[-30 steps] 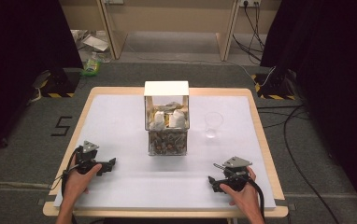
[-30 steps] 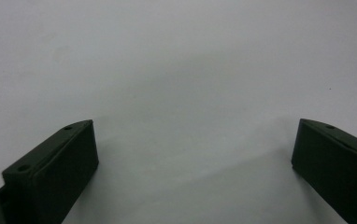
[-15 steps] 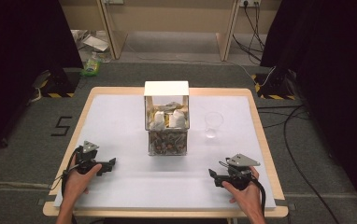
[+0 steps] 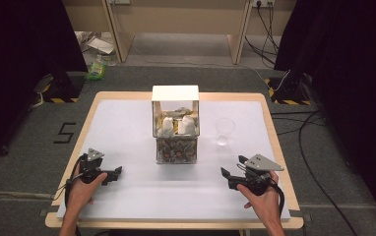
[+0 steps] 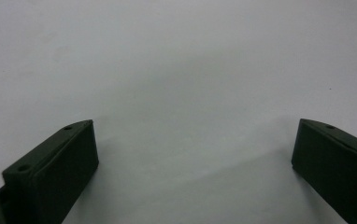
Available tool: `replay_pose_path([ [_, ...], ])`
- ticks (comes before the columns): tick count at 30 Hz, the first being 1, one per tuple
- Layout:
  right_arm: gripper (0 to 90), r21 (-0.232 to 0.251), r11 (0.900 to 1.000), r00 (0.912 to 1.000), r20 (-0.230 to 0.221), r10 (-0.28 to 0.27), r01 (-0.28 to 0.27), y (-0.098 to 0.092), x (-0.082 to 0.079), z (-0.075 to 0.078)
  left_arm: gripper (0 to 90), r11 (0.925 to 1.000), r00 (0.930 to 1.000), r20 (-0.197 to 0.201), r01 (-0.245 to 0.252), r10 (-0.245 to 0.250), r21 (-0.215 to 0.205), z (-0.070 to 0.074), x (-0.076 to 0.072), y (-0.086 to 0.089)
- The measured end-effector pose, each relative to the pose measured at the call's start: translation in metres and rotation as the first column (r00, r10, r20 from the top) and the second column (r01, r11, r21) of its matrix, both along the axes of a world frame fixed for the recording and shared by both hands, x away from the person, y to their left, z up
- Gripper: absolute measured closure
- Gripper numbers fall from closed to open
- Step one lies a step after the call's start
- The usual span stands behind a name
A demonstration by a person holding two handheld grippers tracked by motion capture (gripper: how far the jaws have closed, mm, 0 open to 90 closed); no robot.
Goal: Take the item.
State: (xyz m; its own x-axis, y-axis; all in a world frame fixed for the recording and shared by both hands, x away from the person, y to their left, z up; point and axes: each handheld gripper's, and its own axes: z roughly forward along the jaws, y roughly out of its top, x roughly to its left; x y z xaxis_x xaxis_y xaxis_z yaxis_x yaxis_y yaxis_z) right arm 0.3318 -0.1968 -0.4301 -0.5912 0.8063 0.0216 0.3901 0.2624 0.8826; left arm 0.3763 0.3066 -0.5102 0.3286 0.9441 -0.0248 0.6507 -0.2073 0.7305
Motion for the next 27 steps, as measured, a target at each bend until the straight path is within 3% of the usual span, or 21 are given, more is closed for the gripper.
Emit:
replay_pose_path([
  [10, 25.3, 0.037, 0.998, 0.9958, 0.081, 0.044, -0.047, 0.015, -0.004, 0.036, 0.0, 1.0000, 1.0000, 0.003, -0.004, 0.004, -0.005, 0.000, 0.000, 0.000],
  [19, 27.4, 0.042, 0.994, 0.9857, 0.139, 0.095, -0.101, 0.037, -0.008, 0.054, 0.0, 1.0000, 1.0000, 0.001, -0.004, 0.004, -0.005, 0.000, 0.000, 0.000],
  [27, 30.0, 0.058, 0.991, 0.9769, 0.185, 0.107, -0.120, 0.045, -0.006, 0.067, 0.0, 1.0000, 1.0000, 0.002, -0.003, 0.003, -0.006, 0.000, 0.000, 0.000],
])
